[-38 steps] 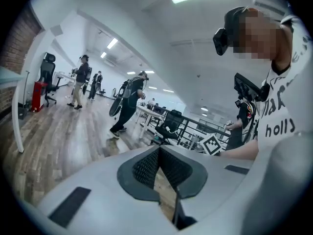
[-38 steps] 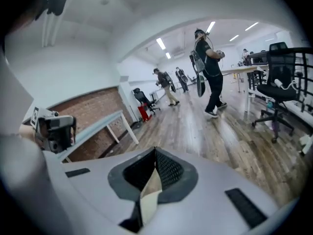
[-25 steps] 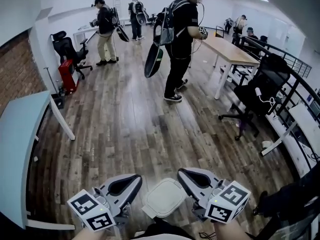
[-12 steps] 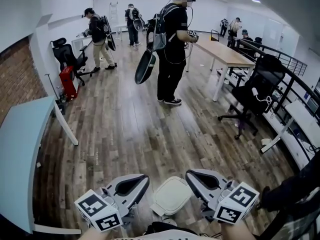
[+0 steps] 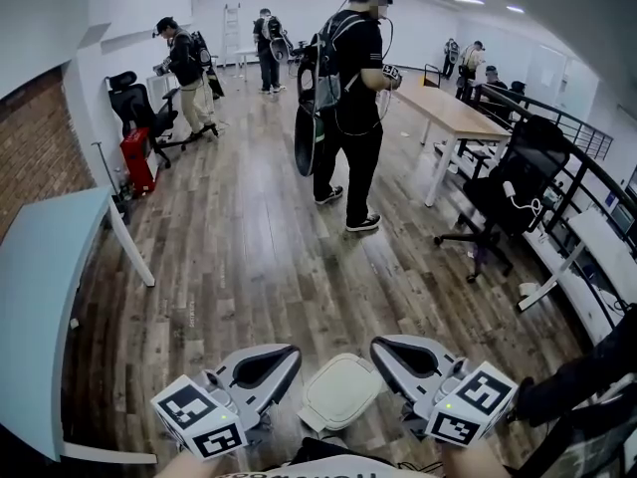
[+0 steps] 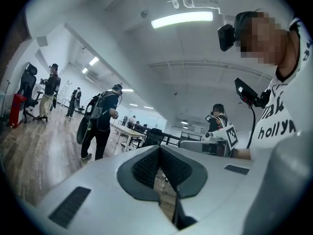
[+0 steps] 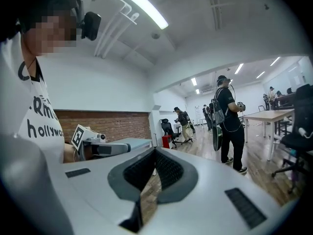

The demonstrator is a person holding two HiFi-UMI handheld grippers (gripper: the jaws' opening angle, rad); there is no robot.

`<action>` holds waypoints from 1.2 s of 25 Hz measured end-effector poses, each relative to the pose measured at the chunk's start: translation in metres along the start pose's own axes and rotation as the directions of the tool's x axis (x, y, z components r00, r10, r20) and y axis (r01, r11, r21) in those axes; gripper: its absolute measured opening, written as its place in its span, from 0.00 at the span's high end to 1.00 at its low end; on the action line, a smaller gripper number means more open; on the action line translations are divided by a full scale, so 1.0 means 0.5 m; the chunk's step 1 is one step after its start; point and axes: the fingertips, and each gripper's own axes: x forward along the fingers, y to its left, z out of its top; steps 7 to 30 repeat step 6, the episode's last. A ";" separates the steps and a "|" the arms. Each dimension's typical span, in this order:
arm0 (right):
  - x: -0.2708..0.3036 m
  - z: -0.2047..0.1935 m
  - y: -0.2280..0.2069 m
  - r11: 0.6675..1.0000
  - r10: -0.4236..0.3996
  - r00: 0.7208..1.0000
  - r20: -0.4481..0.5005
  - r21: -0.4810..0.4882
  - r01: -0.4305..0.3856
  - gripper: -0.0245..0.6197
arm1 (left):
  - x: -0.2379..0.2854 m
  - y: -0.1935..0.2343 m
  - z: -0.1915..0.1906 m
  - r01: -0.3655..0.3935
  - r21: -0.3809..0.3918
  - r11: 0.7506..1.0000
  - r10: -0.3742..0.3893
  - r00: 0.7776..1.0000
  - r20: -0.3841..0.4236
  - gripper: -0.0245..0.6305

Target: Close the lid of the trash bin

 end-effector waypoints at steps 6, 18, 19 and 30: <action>-0.003 0.007 -0.010 1.000 0.009 1.000 -0.001 -0.014 -0.009 0.95 | 0.016 -0.002 0.001 0.001 0.012 1.000 -0.001 1.000 -0.005 0.96; -0.003 0.007 -0.010 1.000 0.009 1.000 -0.001 -0.014 -0.009 0.95 | 0.016 -0.002 0.001 0.001 0.012 1.000 -0.001 1.000 -0.005 0.96; -0.003 0.007 -0.010 1.000 0.009 1.000 -0.001 -0.014 -0.009 0.95 | 0.016 -0.002 0.001 0.001 0.012 1.000 -0.001 1.000 -0.005 0.96; -0.003 0.007 -0.010 1.000 0.009 1.000 -0.001 -0.014 -0.009 0.95 | 0.016 -0.002 0.001 0.001 0.012 1.000 -0.001 1.000 -0.005 0.96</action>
